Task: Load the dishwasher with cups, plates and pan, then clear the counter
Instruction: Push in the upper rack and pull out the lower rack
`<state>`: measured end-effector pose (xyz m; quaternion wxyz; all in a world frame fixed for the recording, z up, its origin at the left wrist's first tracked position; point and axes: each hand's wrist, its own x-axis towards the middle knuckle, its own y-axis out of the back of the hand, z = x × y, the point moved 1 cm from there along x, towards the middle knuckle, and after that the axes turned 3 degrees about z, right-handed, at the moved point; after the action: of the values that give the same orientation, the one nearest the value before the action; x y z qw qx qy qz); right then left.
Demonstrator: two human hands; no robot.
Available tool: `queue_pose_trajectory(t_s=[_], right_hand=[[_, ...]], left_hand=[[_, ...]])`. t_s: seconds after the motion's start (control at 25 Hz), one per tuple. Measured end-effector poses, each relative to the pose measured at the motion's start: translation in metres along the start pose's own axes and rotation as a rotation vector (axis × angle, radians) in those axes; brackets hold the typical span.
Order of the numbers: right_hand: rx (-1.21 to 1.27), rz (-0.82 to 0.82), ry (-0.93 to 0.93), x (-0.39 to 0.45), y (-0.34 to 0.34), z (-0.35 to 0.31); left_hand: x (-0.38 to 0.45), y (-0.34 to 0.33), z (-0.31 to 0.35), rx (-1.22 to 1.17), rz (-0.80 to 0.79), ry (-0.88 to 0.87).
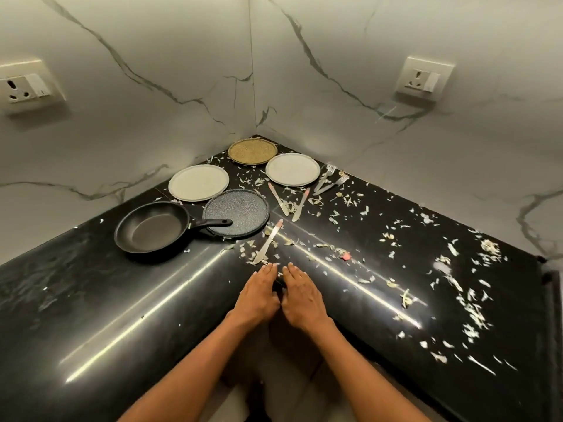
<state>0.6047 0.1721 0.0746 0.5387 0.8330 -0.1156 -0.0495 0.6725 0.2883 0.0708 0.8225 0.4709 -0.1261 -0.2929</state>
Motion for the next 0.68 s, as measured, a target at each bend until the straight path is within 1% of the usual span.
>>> queue_pose_trajectory(t_s=[0.16, 0.24, 0.36, 0.48, 0.68], right_hand=[[0.002, -0.044, -0.005, 0.064, -0.011, -0.005], [-0.011, -0.045, -0.016, 0.094, -0.016, -0.008], [-0.049, -0.058, -0.031, 0.132, -0.021, -0.008], [-0.087, -0.092, -0.025, 0.154, -0.031, -0.005], [-0.151, -0.008, 0.032, 0.169, -0.041, 0.008]], left_hand=[[0.047, 0.016, -0.027, -0.085, 0.074, 0.049], [0.068, 0.022, -0.038, -0.119, 0.084, 0.02], [0.087, 0.023, -0.052, -0.091, 0.059, -0.014], [0.096, 0.015, -0.07, -0.052, 0.096, -0.064], [0.097, 0.007, -0.078, 0.001, 0.131, -0.114]])
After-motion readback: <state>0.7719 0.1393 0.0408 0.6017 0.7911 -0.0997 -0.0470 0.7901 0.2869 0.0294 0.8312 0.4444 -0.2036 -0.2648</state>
